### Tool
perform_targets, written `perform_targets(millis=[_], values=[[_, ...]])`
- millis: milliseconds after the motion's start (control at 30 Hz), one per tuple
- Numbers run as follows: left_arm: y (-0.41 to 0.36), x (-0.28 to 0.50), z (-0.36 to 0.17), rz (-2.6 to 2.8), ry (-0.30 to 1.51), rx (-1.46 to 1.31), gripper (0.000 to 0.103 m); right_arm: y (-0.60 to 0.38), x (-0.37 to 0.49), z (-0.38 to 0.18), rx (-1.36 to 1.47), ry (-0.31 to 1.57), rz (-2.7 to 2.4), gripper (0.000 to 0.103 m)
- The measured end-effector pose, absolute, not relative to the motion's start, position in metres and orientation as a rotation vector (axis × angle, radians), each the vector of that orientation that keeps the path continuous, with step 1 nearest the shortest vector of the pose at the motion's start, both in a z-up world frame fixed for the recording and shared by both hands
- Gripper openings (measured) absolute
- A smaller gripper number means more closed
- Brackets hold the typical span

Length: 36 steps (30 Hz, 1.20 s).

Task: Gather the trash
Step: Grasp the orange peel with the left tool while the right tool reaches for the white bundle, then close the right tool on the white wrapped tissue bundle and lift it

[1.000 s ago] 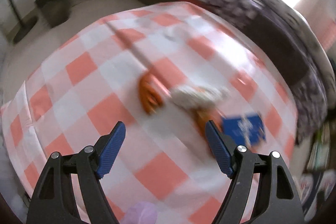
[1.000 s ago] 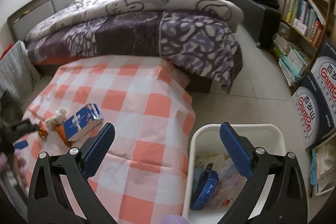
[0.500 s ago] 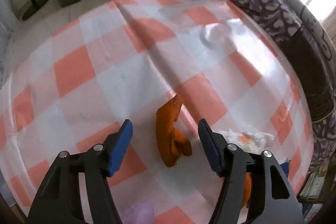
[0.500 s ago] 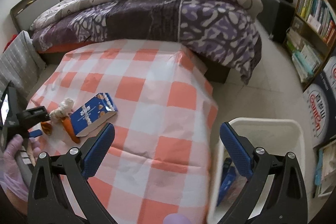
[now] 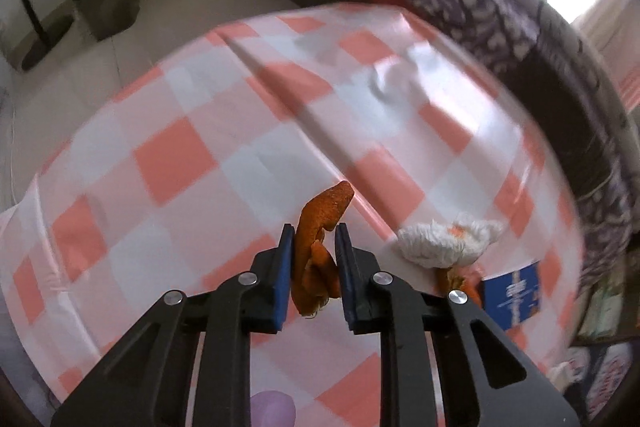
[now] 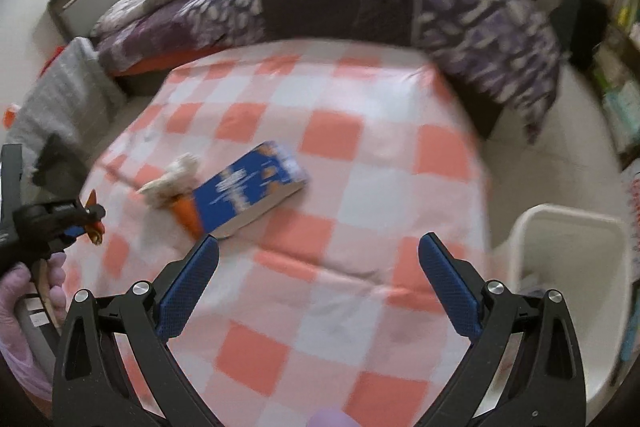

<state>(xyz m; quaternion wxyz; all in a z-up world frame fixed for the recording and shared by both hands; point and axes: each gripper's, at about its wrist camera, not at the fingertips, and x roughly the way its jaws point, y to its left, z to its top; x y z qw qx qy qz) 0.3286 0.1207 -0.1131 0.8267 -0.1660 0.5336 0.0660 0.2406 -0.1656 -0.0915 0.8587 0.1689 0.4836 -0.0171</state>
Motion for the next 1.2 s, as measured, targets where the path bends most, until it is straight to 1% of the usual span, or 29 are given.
perform_targets(millis=[133,267,333,400,567,600,633,667,733,833,1000,1033,1200], values=[[0.146,0.312,-0.081,0.147,1.066,-0.393,0.021,-0.136,0.263,-0.097,0.388,1.044,0.025,0.086],[0.160,0.288,-0.048,0.113,0.995,-0.437,0.021,-0.095,0.298,-0.098,0.421,1.035,0.097,0.086],[0.161,0.276,-0.035,0.084,0.969,-0.445,0.021,-0.064,0.324,-0.105,0.342,1.047,0.104,0.086],[0.160,0.271,-0.026,0.076,0.949,-0.426,0.021,-0.054,0.334,-0.109,0.324,1.060,0.101,0.085],[0.166,0.250,-0.003,0.053,0.896,-0.388,0.021,-0.019,0.369,-0.138,0.252,1.130,0.084,0.076],[0.168,0.247,0.000,0.048,0.887,-0.388,0.021,-0.015,0.372,-0.142,0.246,1.141,0.080,0.071],[0.171,0.245,0.004,0.048,0.877,-0.386,0.021,-0.008,0.376,-0.144,0.225,1.116,0.067,0.063],[0.173,0.243,0.005,0.052,0.871,-0.383,0.021,-0.006,0.378,-0.145,0.226,1.121,0.085,0.062],[0.180,0.241,0.008,0.063,0.862,-0.380,0.021,-0.002,0.382,-0.147,0.209,1.109,0.103,0.051],[0.188,0.239,0.007,0.071,0.868,-0.389,0.021,0.004,0.382,-0.134,0.207,1.053,0.146,0.044],[0.199,0.238,0.001,0.097,0.881,-0.394,0.021,0.008,0.368,-0.111,0.218,0.969,0.207,0.043],[0.201,0.238,0.001,0.101,0.881,-0.400,0.021,0.009,0.361,-0.097,0.213,0.933,0.225,0.043],[0.204,0.238,0.003,0.108,0.864,-0.421,0.021,0.000,0.335,-0.060,0.194,0.833,0.254,0.043]])
